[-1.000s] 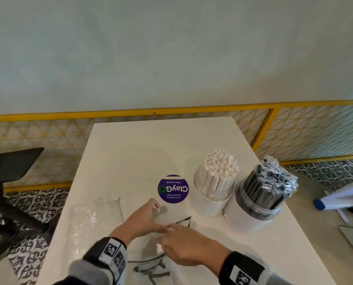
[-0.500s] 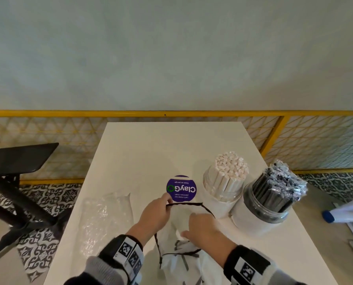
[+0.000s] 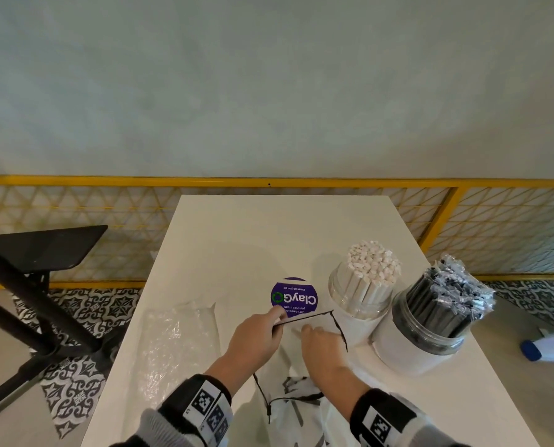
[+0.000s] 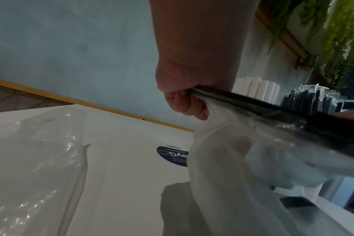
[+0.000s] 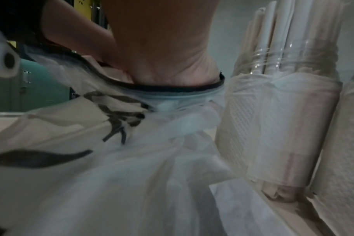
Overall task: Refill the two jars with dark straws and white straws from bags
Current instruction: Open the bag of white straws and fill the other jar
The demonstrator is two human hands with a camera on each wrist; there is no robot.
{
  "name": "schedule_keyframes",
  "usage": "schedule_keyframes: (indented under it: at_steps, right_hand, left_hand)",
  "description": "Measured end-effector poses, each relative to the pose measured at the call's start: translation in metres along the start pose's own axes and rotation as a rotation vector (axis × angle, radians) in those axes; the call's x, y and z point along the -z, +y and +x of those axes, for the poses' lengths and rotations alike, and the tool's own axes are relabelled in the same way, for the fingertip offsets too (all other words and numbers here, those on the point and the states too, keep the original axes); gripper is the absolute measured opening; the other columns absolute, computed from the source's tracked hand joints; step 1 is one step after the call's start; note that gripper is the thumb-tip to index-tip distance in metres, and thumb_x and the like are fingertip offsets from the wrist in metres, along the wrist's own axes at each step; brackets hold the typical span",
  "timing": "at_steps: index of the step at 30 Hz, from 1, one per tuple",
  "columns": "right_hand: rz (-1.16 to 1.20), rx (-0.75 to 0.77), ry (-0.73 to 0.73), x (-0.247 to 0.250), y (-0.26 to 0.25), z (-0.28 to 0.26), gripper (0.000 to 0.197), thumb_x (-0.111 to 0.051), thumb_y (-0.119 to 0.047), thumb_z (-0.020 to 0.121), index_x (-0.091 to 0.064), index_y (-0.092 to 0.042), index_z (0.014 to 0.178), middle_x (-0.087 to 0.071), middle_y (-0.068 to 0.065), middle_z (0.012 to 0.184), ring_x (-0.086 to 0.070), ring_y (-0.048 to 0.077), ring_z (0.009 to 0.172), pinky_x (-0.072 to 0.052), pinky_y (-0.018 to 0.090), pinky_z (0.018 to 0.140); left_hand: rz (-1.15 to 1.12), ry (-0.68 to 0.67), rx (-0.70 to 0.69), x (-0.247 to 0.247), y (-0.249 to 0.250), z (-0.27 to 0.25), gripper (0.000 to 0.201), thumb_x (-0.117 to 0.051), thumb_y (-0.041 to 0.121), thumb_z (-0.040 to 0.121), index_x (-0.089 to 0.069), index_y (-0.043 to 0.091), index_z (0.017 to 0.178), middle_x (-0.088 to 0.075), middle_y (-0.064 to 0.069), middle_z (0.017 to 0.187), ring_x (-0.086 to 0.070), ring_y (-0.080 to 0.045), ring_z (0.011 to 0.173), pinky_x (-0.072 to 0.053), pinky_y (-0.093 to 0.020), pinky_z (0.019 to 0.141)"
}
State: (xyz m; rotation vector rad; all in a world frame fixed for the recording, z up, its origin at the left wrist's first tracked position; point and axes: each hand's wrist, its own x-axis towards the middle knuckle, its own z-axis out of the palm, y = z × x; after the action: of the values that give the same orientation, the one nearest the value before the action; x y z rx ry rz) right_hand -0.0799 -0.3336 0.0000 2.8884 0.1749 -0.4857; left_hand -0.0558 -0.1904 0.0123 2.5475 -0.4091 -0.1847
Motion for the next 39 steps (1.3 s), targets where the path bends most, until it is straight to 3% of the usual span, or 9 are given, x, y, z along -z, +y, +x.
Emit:
schedule_keyframes:
  at_steps: [4, 8, 12, 16, 21, 25, 30, 35, 39]
  right_hand:
    - [0.041, 0.057, 0.080, 0.001, 0.001, 0.003, 0.026, -0.063, -0.005, 0.081, -0.057, -0.008, 0.106, -0.060, 0.012, 0.101, -0.064, 0.026, 0.083, -0.036, 0.029, 0.059]
    - [0.209, 0.138, 0.151, -0.008, 0.006, 0.007, 0.041, -0.088, -0.014, 0.016, -0.059, -0.018, 0.045, -0.051, 0.000, 0.049, -0.047, 0.016, 0.034, -0.023, 0.020, 0.032]
    - [0.253, 0.286, 0.369, 0.002, 0.005, -0.013, 0.028, -0.087, -0.026, 0.040, -0.067, -0.029, 0.060, -0.057, -0.009, 0.065, -0.057, 0.010, 0.055, -0.047, 0.021, 0.045]
    - [0.432, 0.544, 0.441, 0.006, -0.003, -0.029, 0.017, -0.058, -0.021, 0.072, -0.056, -0.026, 0.088, -0.060, -0.009, 0.077, -0.055, 0.009, 0.068, -0.041, 0.018, 0.069]
    - [0.384, 0.250, 0.150, 0.009, -0.009, -0.024, 0.027, -0.037, -0.025, 0.098, -0.051, -0.008, 0.114, -0.063, 0.010, 0.110, -0.061, 0.031, 0.097, -0.036, 0.032, 0.075]
    - [0.340, 0.254, -0.022, 0.002, -0.012, -0.021, 0.034, -0.046, -0.049, 0.091, -0.053, -0.016, 0.099, -0.062, 0.005, 0.098, -0.056, 0.027, 0.089, -0.034, 0.036, 0.080]
    - [0.419, 0.249, -0.107, 0.006, -0.011, -0.022, 0.015, -0.049, -0.032, 0.086, -0.041, -0.021, 0.081, -0.038, -0.008, 0.068, -0.045, 0.021, 0.080, -0.031, 0.030, 0.073]
    - [0.789, 0.277, -0.208, 0.020, 0.006, -0.029, 0.013, -0.041, -0.025, 0.094, -0.048, -0.016, 0.102, -0.065, 0.004, 0.095, -0.059, 0.022, 0.087, -0.045, 0.033, 0.075]
    - [1.164, 0.326, -0.173, 0.053, 0.014, -0.039, 0.011, -0.045, -0.011, 0.092, -0.052, -0.019, 0.097, -0.063, -0.003, 0.083, -0.054, 0.002, 0.072, -0.041, 0.014, 0.068]
  left_hand:
    - [-0.003, 0.006, 0.038, 0.002, -0.004, -0.003, 0.016, -0.045, 0.027, 0.096, -0.052, 0.018, 0.108, -0.043, 0.006, 0.054, -0.040, -0.013, 0.048, -0.028, -0.026, 0.047]
    - [-0.059, 0.040, 0.115, 0.005, -0.015, -0.003, 0.015, -0.046, 0.025, 0.096, -0.051, 0.018, 0.108, -0.044, 0.007, 0.052, -0.041, -0.008, 0.046, -0.026, -0.023, 0.043]
    - [-0.099, 0.069, 0.149, 0.003, -0.018, -0.003, 0.016, -0.045, 0.024, 0.097, -0.050, 0.015, 0.109, -0.043, 0.007, 0.052, -0.041, -0.009, 0.047, -0.026, -0.024, 0.043]
    - [-0.171, 0.026, 0.168, 0.001, -0.016, -0.001, 0.011, -0.043, 0.025, 0.097, -0.047, 0.017, 0.104, -0.049, 0.006, 0.056, -0.051, -0.020, 0.056, -0.039, -0.033, 0.054]
    - [-0.397, 0.037, 0.191, 0.006, -0.014, 0.000, 0.004, -0.046, 0.024, 0.096, -0.049, 0.023, 0.093, -0.047, 0.002, 0.054, -0.039, -0.015, 0.046, -0.033, -0.028, 0.048]
    - [-0.486, -0.010, 0.162, 0.009, -0.009, -0.004, 0.005, -0.048, 0.023, 0.096, -0.052, 0.024, 0.093, -0.043, 0.005, 0.054, -0.032, -0.008, 0.043, -0.028, -0.018, 0.043]
    - [-0.428, -0.029, 0.213, 0.014, -0.009, -0.008, 0.023, -0.066, 0.035, 0.081, -0.053, 0.024, 0.096, -0.053, 0.004, 0.061, -0.042, -0.013, 0.051, -0.035, -0.024, 0.053]
    - [-0.037, -0.108, 0.304, 0.017, -0.026, -0.008, 0.034, -0.056, 0.021, 0.083, -0.054, 0.024, 0.117, -0.066, -0.004, 0.108, -0.061, -0.020, 0.092, -0.044, -0.027, 0.069]
    - [0.166, -0.136, 0.289, 0.010, -0.031, -0.010, 0.033, -0.046, 0.010, 0.086, -0.056, 0.021, 0.116, -0.065, -0.005, 0.111, -0.060, -0.026, 0.103, -0.040, -0.027, 0.070]
